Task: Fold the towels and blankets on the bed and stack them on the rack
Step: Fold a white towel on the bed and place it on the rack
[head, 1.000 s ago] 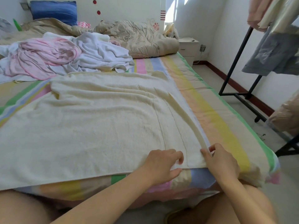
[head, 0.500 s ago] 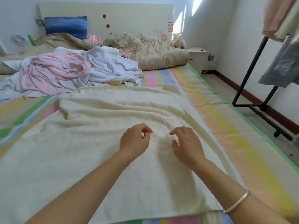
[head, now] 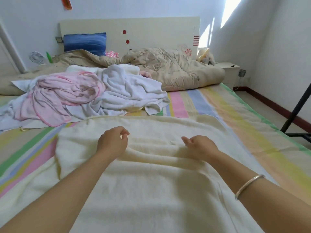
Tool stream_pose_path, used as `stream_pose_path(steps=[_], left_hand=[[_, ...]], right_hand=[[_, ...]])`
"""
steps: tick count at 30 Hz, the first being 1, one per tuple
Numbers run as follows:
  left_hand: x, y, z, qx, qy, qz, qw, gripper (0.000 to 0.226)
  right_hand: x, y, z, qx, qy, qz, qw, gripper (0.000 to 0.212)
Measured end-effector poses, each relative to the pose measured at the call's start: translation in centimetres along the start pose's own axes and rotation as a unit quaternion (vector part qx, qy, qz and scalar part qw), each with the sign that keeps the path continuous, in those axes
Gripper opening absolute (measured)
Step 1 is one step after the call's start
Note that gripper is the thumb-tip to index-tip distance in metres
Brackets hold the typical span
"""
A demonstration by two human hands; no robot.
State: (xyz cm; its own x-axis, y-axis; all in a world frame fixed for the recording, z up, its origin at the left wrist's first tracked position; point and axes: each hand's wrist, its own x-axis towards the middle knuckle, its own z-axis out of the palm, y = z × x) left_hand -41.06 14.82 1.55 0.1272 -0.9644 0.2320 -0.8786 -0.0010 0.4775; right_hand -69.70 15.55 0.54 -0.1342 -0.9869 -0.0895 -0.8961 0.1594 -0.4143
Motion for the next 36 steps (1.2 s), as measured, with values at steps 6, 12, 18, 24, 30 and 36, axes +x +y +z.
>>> stream_pose_path(steps=[6, 12, 18, 24, 30, 36], left_hand=[[1.3, -2.9, -0.4, 0.104, -0.211, -0.021, 0.972, 0.042], [0.1, -3.1, -1.0, 0.189, -0.269, -0.020, 0.944, 0.079], [0.7, -2.6, -1.0, 0.210, -0.247, -0.049, 0.945, 0.015], [5.4, 0.9, -0.3, 0.298, -0.086, -0.029, 0.950, 0.026], [12.0, 9.5, 4.9, 0.209, 0.083, 0.107, 0.969, 0.020], [15.0, 7.1, 12.3, 0.173, -0.144, 0.071, 0.972, 0.016]], right_hand=[[0.4, -3.7, 0.3, 0.061, -0.123, -0.012, 0.990, 0.047], [-0.1, -6.1, 2.7, -0.041, -0.070, -0.097, 0.992, 0.048], [0.5, -6.9, 2.8, 0.051, -0.213, -0.035, 0.975, 0.066], [4.0, -3.7, 0.6, 0.214, -0.109, 0.042, 0.970, 0.025], [11.2, 1.4, -5.0, 0.146, 0.249, 0.023, 0.957, 0.017], [14.8, 5.6, -4.9, 0.455, -0.035, 0.166, 0.874, 0.031]])
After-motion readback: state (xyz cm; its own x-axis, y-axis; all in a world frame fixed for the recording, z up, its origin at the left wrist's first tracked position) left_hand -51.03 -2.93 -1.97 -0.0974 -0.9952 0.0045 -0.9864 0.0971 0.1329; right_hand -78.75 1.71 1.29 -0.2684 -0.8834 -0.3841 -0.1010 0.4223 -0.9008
